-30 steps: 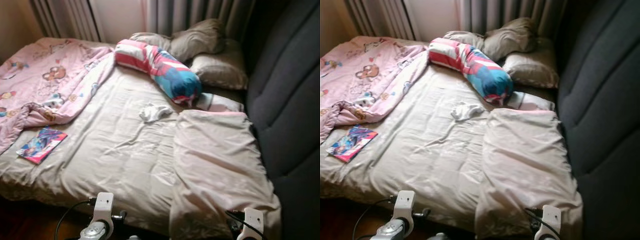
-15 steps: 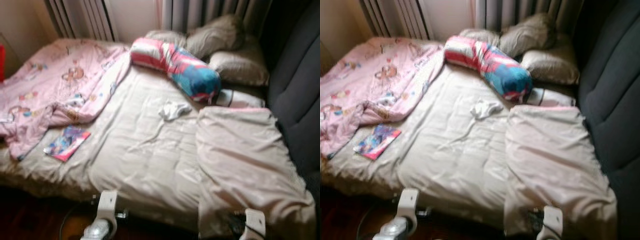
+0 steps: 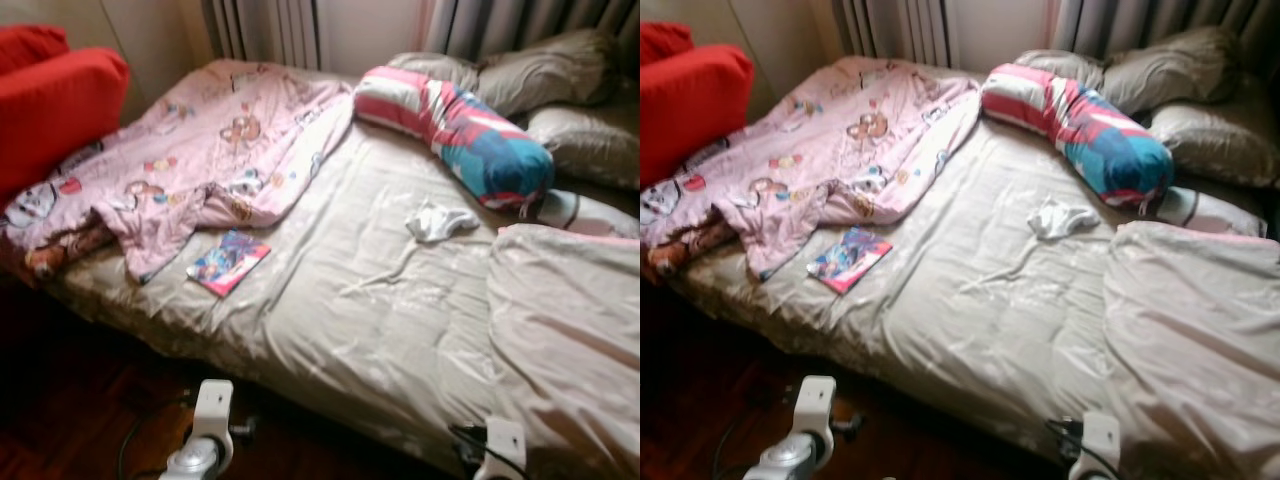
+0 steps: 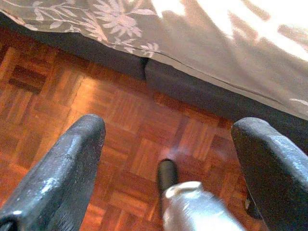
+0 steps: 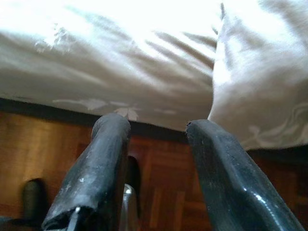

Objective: Clean up the room

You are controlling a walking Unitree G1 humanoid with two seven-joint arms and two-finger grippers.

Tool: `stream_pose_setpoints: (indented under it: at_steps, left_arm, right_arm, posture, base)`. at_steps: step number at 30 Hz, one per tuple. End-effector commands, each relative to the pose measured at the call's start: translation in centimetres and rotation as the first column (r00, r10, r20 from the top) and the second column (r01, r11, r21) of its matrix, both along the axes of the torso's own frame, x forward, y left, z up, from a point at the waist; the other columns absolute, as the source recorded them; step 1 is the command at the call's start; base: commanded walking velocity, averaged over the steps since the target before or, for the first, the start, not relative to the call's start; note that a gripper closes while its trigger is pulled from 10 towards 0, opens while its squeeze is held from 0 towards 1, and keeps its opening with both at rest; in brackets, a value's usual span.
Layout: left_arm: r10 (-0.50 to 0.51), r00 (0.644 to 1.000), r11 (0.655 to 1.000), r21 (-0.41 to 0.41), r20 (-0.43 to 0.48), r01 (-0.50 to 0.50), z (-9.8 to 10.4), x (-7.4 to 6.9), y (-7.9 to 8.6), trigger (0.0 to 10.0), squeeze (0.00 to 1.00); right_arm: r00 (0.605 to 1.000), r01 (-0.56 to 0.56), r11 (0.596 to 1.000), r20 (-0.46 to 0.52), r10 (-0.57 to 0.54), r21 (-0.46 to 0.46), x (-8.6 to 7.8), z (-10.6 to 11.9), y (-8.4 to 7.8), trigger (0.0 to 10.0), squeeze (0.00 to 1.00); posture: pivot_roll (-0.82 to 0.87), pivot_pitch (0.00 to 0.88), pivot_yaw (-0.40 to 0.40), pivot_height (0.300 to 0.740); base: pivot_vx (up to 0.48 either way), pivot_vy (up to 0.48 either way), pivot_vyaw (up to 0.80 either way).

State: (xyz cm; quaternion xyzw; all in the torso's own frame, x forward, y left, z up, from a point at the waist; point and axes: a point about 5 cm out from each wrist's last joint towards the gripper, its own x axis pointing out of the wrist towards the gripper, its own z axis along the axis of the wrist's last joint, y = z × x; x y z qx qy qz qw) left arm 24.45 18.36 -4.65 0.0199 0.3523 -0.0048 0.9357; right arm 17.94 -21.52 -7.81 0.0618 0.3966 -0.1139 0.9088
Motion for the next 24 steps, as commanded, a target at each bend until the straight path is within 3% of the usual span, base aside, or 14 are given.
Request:
stream_pose_setpoints:
  at_steps: [1,24]
  left_arm:
    - [0.011,0.999,1.0,0.008,-0.037,-0.011,-0.63,-1.0,0.63,10.0,0.0]
    - [0.002,0.999,1.0,0.024,-0.054,-0.001,-0.78,-1.3,1.12,10.0,0.0]
  right_arm:
    - [1.0,-0.007,1.0,-0.006,0.007,0.015,-0.14,-0.2,0.71,10.0,0.0]
    - [1.0,0.001,1.0,-0.023,-0.001,0.017,-0.43,-0.41,0.87,10.0,0.0]
  posture:
    - [0.07,0.183,-0.011,0.74]
    - [0.06,0.171,0.024,0.74]
  base:
    - [0.0,0.48,0.0]
    - [0.0,0.48,0.0]
